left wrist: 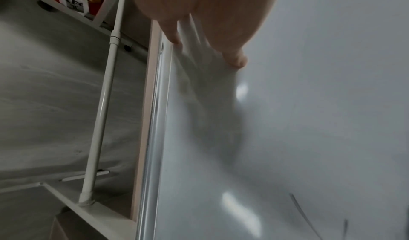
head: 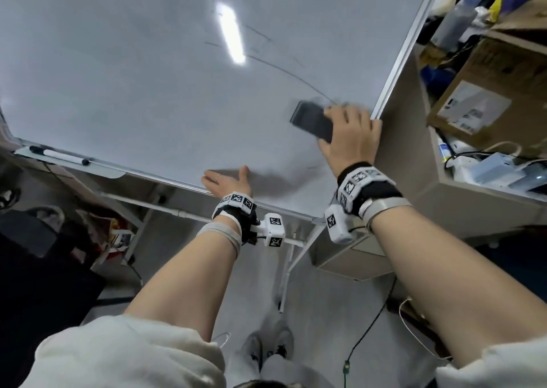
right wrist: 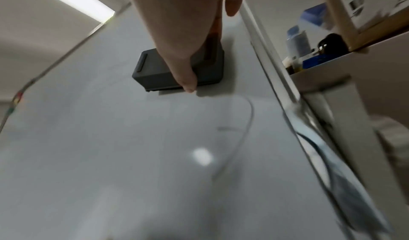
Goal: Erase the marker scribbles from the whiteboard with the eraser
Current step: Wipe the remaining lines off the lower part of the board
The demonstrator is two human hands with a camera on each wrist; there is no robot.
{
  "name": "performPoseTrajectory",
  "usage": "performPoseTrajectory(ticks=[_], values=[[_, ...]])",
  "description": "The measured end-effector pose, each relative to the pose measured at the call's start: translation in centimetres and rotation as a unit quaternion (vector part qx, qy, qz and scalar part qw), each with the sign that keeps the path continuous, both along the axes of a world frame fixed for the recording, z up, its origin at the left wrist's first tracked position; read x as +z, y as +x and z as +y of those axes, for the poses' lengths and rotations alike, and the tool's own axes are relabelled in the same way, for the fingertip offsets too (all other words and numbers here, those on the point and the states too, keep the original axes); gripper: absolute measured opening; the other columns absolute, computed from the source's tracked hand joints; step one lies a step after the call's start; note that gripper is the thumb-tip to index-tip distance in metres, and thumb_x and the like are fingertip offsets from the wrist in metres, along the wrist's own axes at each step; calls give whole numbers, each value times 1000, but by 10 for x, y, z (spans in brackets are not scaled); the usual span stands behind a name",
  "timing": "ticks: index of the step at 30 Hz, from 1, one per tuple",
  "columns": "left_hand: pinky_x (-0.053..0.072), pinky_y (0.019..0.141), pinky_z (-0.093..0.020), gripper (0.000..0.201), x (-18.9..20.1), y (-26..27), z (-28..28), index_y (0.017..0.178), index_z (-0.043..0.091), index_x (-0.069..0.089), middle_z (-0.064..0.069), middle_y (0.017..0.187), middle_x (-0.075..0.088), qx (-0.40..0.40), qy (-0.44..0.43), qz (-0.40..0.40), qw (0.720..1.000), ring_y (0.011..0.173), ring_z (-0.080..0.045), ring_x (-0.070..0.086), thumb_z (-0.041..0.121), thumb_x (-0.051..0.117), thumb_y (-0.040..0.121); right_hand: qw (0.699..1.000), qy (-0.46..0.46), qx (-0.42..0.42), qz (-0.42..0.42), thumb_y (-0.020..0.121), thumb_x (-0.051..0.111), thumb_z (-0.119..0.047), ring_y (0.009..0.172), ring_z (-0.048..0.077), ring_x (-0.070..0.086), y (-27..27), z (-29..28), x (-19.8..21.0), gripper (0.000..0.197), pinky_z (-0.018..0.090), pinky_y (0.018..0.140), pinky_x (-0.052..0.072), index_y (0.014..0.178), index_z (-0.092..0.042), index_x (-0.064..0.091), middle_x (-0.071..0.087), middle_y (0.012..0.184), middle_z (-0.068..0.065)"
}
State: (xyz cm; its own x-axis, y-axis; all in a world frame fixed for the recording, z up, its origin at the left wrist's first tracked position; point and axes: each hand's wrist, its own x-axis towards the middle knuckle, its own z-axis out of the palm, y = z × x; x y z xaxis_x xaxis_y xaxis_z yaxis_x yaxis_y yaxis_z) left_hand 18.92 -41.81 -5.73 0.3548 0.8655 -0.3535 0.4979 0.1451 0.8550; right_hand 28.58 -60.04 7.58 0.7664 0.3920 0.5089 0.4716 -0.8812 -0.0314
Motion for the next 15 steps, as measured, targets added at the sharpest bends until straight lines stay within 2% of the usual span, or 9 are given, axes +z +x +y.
performPoseTrajectory(ticks=[2,5,8,11,15], values=[[6,121,-30,97,4,0,-6,154,1,1,-21,159,1,10,-10,-5,1000,149,-29,7,36,65,90,998,54,-40,-2,69,76,-38,104,28,53,11,0,20,47,41,84,36,112,-31,56,60,112,2],[11,121,-33,98,4,1,-14,154,2,5,-22,157,6,6,-9,-2,1000,147,-33,12,35,69,87,997,57,-45,-3,68,76,-34,103,28,53,12,-2,19,47,41,83,37,109,-30,56,59,110,1],[9,122,-36,107,0,3,-14,154,3,1,-22,158,3,-11,-3,11,1000,148,-32,8,44,71,84,999,15,-23,22,62,80,-36,100,29,52,4,-9,-7,57,41,81,37,112,-27,54,57,109,4],[8,122,-37,111,-5,4,-15,154,4,-2,-21,159,1,-11,-6,23,1000,149,-31,7,49,69,82,993,-78,25,90,61,84,-42,106,29,50,-14,-17,-46,72,43,84,38,122,-21,52,54,114,6],[8,122,-34,109,-6,3,-16,154,7,-5,-19,160,-3,-17,-1,31,999,150,-30,7,52,65,85,981,-134,68,120,59,87,-45,107,30,51,-32,-19,-80,67,43,85,37,112,-22,54,57,115,6]])
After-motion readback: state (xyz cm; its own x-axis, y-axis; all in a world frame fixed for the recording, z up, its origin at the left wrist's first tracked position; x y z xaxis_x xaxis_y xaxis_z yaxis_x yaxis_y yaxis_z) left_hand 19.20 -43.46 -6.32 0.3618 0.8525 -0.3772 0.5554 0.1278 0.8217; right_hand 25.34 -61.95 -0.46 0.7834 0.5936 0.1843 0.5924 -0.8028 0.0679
